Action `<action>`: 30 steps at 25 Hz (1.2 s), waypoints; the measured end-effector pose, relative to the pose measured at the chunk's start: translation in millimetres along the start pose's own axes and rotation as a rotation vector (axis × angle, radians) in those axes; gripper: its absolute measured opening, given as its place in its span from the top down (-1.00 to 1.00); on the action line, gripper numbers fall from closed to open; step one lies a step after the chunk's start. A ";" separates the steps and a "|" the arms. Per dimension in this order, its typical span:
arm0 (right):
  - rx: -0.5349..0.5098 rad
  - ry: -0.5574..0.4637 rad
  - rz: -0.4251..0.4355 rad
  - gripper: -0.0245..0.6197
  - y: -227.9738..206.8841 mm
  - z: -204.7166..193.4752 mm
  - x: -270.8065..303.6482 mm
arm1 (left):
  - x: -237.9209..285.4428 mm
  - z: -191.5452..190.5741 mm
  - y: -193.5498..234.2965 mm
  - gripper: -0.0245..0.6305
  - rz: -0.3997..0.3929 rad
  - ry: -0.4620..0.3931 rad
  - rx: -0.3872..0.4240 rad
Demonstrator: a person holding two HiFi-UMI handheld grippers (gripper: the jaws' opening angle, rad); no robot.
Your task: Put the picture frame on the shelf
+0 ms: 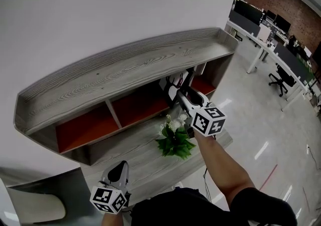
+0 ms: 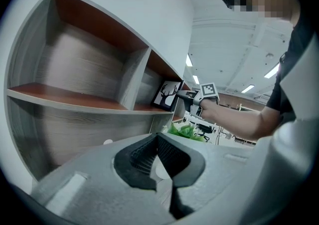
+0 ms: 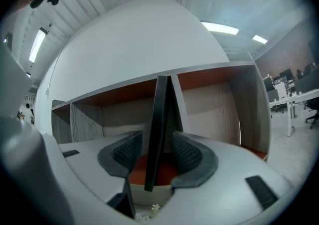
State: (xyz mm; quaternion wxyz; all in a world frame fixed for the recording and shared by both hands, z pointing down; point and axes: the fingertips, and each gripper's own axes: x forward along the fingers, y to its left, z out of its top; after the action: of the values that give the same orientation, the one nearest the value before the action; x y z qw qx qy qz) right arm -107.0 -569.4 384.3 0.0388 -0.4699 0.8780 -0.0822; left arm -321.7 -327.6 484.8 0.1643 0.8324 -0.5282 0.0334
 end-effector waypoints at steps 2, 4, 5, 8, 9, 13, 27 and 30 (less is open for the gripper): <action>-0.010 0.011 -0.023 0.26 0.6 -3.6 -8.0 | -0.9 0.1 -1.7 0.90 -0.013 0.001 0.002; -0.008 0.016 -0.040 0.19 3.1 -6.9 -18.3 | -2.0 -0.5 -3.8 0.90 -0.029 0.003 0.004; 0.000 0.016 -0.043 0.17 5.4 -8.4 -24.3 | -2.5 -1.2 -5.1 0.90 -0.039 0.005 0.005; 0.034 0.012 -0.038 0.16 15.3 -13.3 -43.9 | -3.4 -3.9 -9.1 0.90 -0.073 0.013 0.009; 0.046 0.009 -0.032 0.16 19.9 -15.0 -51.8 | -3.9 -4.7 -10.0 0.90 -0.085 0.016 0.011; 0.100 -0.014 0.052 0.77 53.7 -26.0 -94.1 | -8.2 -5.7 -13.5 0.90 -0.132 0.027 0.022; 0.112 0.126 0.057 0.88 116.9 -104.6 -204.8 | -12.3 -7.7 -48.7 0.90 -0.272 0.043 0.075; 0.107 0.114 0.057 0.88 115.1 -98.3 -218.8 | -14.7 -3.3 -62.9 0.90 -0.267 0.024 0.079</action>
State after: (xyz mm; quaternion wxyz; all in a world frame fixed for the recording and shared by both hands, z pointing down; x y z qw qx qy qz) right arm -94.0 -314.1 458.1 0.0160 -0.4366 0.8862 -0.1544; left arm -271.7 -289.4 469.6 0.1408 0.9007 -0.4089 0.0419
